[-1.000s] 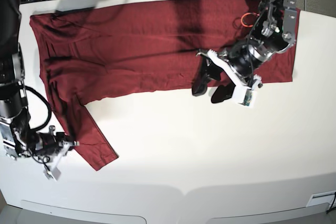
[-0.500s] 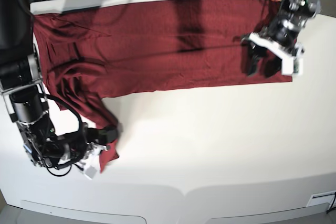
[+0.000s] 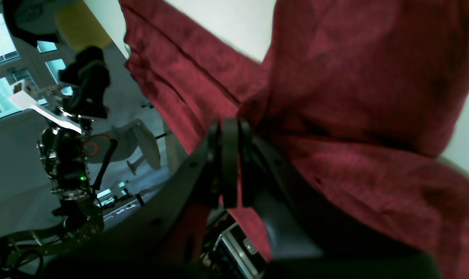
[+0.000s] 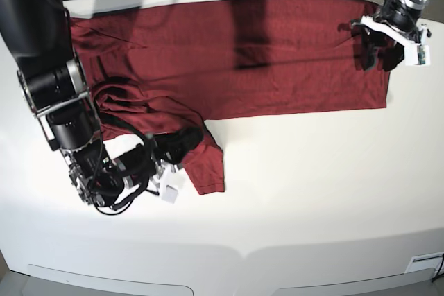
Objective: Fold the T-shirt properly
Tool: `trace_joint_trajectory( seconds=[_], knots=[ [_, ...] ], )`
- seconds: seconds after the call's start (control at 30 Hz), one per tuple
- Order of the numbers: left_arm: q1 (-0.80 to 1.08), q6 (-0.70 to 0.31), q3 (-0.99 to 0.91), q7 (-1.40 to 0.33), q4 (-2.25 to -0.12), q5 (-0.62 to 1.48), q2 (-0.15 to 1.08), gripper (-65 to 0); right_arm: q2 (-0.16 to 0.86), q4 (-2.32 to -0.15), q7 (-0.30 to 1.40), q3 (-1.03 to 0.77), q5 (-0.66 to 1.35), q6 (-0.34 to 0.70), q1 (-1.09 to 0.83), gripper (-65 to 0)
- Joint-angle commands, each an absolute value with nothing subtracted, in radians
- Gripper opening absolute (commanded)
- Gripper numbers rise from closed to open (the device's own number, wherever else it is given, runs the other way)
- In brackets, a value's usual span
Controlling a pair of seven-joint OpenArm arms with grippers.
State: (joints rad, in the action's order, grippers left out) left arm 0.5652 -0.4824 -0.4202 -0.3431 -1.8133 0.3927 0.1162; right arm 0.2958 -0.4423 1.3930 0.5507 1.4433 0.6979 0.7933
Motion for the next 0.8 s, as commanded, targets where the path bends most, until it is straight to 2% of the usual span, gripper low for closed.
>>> trace_joint_trajectory(
  seconds=[0.0, 0.23, 0.57, 0.77],
  knots=[
    [0.571, -0.49, -0.426, -0.32, -1.833, 0.409, 0.122, -36.1, 0.294, -0.455, 1.396, 0.547, 1.484, 0.698, 0.825, -65.0],
    [0.571, -0.49, -0.426, -0.321, -1.833, 0.408, 0.122, -36.1, 0.233, -0.456, 1.396, 0.547, 1.484, 0.698, 0.777, -65.0],
    [0.571, -0.49, -0.426, -0.321, -1.833, 0.408, 0.123, -36.1, 0.06, -0.456, 1.396, 0.548, 1.484, 0.698, 0.738, -65.0],
    [0.571, -0.49, -0.426, -0.32, -1.833, 0.408, 0.123, -36.1, 0.019, -0.456, 1.396, 0.548, 1.423, 0.698, 0.699, -65.0]
  ],
)
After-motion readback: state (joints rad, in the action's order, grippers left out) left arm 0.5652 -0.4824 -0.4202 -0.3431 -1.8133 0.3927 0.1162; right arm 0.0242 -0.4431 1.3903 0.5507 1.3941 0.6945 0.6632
